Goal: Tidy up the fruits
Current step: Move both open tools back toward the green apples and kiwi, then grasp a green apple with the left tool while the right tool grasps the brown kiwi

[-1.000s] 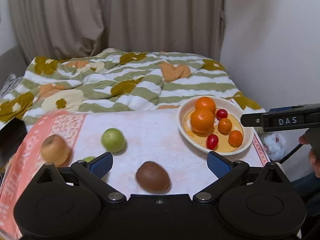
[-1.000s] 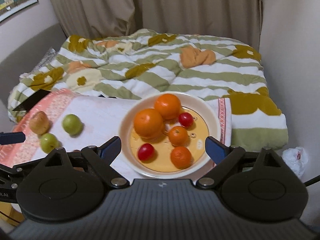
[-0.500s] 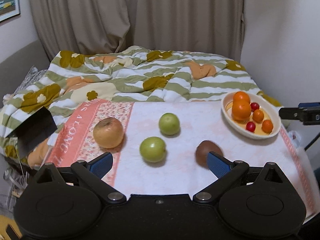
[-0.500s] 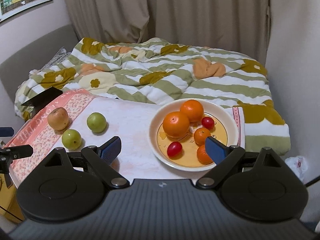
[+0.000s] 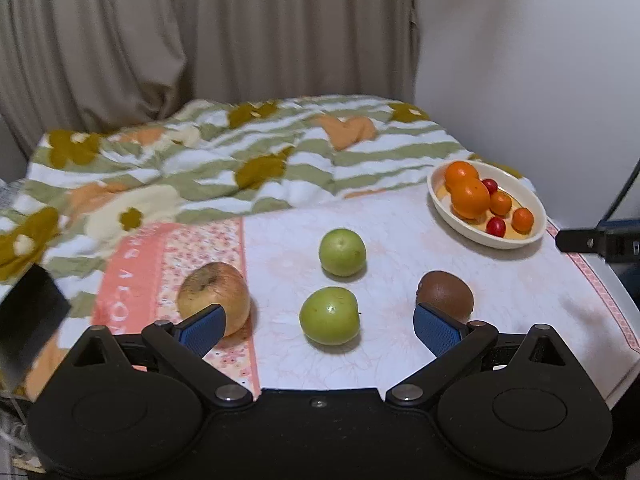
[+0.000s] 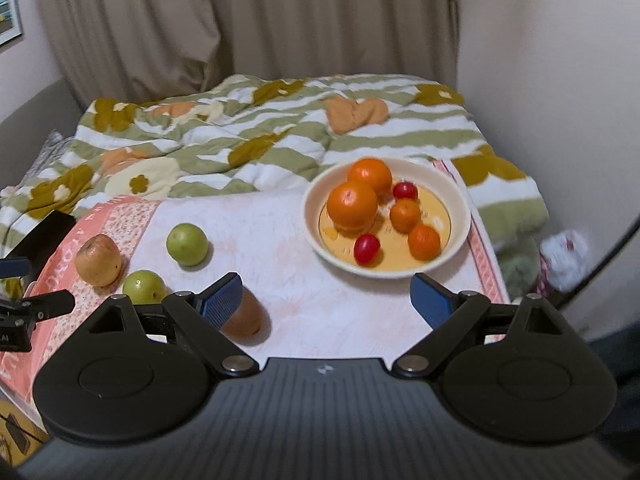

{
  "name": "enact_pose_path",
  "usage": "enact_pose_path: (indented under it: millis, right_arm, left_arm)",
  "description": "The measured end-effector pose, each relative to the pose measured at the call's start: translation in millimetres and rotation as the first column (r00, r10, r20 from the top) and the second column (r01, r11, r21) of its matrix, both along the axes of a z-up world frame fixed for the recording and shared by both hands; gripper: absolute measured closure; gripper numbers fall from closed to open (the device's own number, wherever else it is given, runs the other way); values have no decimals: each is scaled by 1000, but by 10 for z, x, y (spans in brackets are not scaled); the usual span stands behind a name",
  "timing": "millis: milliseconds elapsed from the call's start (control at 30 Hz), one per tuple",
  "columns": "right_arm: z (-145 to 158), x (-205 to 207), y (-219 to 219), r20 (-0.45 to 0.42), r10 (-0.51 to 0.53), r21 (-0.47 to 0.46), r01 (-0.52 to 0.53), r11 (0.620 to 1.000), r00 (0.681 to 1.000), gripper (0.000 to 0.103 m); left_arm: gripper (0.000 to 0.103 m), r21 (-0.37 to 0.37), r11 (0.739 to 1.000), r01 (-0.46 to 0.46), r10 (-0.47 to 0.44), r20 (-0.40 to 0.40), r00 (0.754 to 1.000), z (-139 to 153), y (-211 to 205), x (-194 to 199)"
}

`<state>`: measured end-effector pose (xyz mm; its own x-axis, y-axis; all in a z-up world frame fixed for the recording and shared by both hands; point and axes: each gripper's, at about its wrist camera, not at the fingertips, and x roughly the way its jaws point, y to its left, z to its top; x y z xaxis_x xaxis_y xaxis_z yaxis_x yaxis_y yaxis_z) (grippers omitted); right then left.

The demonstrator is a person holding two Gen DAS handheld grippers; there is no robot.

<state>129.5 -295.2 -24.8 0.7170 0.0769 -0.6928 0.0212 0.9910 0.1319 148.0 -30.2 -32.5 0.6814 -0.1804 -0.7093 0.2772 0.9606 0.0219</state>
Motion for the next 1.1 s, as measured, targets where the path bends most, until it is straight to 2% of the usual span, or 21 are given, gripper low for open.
enact_pose_path:
  millis: [233,333,500,567,767,867,933,967,1100]
  right_arm:
    - [-262,-43,340,-49,-53,-22,52,998,997,0]
    - [-401,19,455,-86,-18,-33,15,999,996,0]
    - [-650,168,657,-147,68,-79,-80,994,987,0]
    - [-729,243,719,-163,94,-76,-107,991,982,0]
    - [-881,444,841,-187,159,-56,-172,983,969,0]
    - [-941,502,900,-189,190,-68,-206,976,964,0]
    - [-972,523,934,-190,202,-88,-222,971,961,0]
    - [-979,535,937,-190,207,-93,-228,969,960,0]
    - [-995,606,916,-187,221,-75,-238,968,957,0]
  left_arm:
    - [3,-107,994,29,-42,-129,991,-332,149,385]
    - [3,-151,989,4,-30,-168,985,-446,173,516]
    - [4,-181,983,-26,-10,-199,980,-592,159,668]
    - [8,-196,980,-45,1,-218,976,-641,158,719]
    - [12,-238,965,-110,44,-266,963,-731,129,806]
    - [18,-236,964,-125,54,-283,958,-777,87,842]
    - [36,-224,966,-131,58,-305,951,-830,63,876]
    - [41,-221,966,-133,59,-315,947,-849,57,887]
    - [43,-219,966,-139,65,-315,947,-847,63,892]
